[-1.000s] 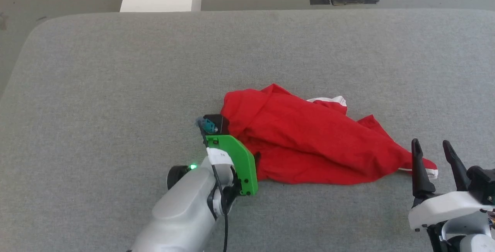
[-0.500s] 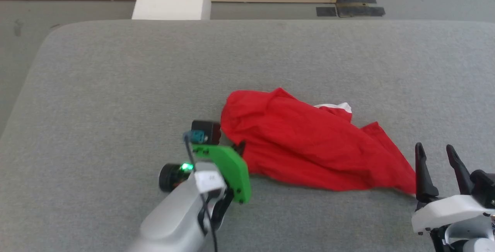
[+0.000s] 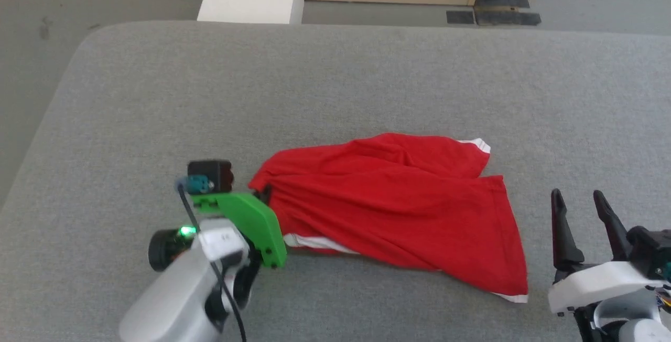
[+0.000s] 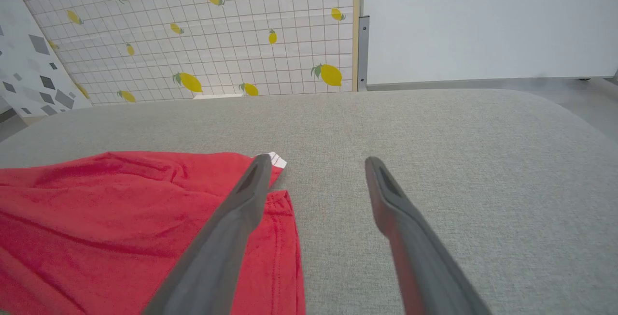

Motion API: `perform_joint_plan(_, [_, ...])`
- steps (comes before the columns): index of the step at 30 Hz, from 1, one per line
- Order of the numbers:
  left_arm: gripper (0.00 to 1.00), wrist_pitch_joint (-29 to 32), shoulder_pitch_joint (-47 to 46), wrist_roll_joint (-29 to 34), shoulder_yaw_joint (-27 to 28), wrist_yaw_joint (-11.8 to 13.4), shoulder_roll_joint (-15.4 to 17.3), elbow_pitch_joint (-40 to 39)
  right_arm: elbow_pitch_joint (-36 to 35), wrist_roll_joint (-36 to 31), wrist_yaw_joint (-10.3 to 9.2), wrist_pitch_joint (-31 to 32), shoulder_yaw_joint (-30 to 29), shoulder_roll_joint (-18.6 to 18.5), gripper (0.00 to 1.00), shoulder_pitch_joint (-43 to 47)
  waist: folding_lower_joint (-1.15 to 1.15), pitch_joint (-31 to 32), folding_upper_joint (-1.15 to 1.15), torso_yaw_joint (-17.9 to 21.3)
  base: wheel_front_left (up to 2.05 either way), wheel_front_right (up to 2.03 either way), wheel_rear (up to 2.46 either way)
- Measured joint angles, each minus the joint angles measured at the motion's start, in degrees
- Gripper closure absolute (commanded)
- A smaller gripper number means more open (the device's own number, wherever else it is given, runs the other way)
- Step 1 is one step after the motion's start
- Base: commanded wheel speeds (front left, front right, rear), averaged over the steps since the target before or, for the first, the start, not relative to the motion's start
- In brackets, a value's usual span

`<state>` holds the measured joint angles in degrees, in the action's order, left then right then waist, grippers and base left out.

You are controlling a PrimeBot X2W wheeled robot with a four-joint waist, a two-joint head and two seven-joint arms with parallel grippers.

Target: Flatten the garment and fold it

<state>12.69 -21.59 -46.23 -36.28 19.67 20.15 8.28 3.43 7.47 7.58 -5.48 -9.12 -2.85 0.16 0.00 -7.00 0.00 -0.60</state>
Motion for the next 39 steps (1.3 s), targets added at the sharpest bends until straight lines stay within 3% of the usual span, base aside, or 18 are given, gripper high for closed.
perform_joint_plan(12, [1.0, -6.6, -15.2, 0.9, 2.3, -4.5, -3.5, 28.5, -1.3, 0.8, 0.0, -0.6, 2.9, 0.0, 0.0, -3.1, 0.0, -5.5, 0.0, 4.8, 0.0, 0.0, 0.0])
perform_joint_plan(13, [0.58, -7.5, -15.5, 0.9, 2.6, -5.1, -3.8, 30.1, -1.2, 0.9, 0.0, -0.7, 2.9, 0.0, 0.0, -3.1, 0.0, -5.9, 0.0, 5.2, 0.0, 0.0, 0.0])
perform_joint_plan(14, [0.0, -8.2, -15.6, 0.8, 2.7, -5.8, -4.0, 31.1, -1.1, 1.0, 0.0, -1.0, 2.9, 0.0, 0.0, -3.1, 0.0, -6.2, 0.0, 5.6, 0.0, 0.0, 0.0])
perform_joint_plan(18, [0.0, -12.1, -15.6, 0.3, 3.1, -8.6, -5.5, 33.8, -0.4, 1.1, 0.0, -1.1, 2.3, 0.0, 0.0, -3.1, 0.0, -6.9, 0.0, 6.3, 0.0, 0.0, 0.0])
perform_joint_plan(25, [0.0, -22.0, -12.1, -2.1, 5.7, -11.0, -7.1, 31.2, -0.4, 1.1, 0.0, -1.2, 1.2, 0.0, 0.0, -3.0, 0.0, -5.4, 0.0, 4.7, 0.0, 0.0, 0.0])
perform_joint_plan(34, [0.0, -26.7, 0.0, -2.1, 7.4, -10.4, -6.8, 18.4, -0.8, 1.0, 0.0, -0.8, 0.3, 0.0, 0.0, -0.9, 0.0, -0.7, 0.0, 1.2, 0.0, 0.0, 0.0])
perform_joint_plan(39, [0.0, -27.4, 7.2, 3.0, 14.1, -10.5, -6.8, 6.5, -0.7, 0.1, 0.0, 0.8, 1.2, 0.0, 0.0, 0.1, 0.0, 1.2, 0.0, -0.5, 0.0, 0.0, 0.0])
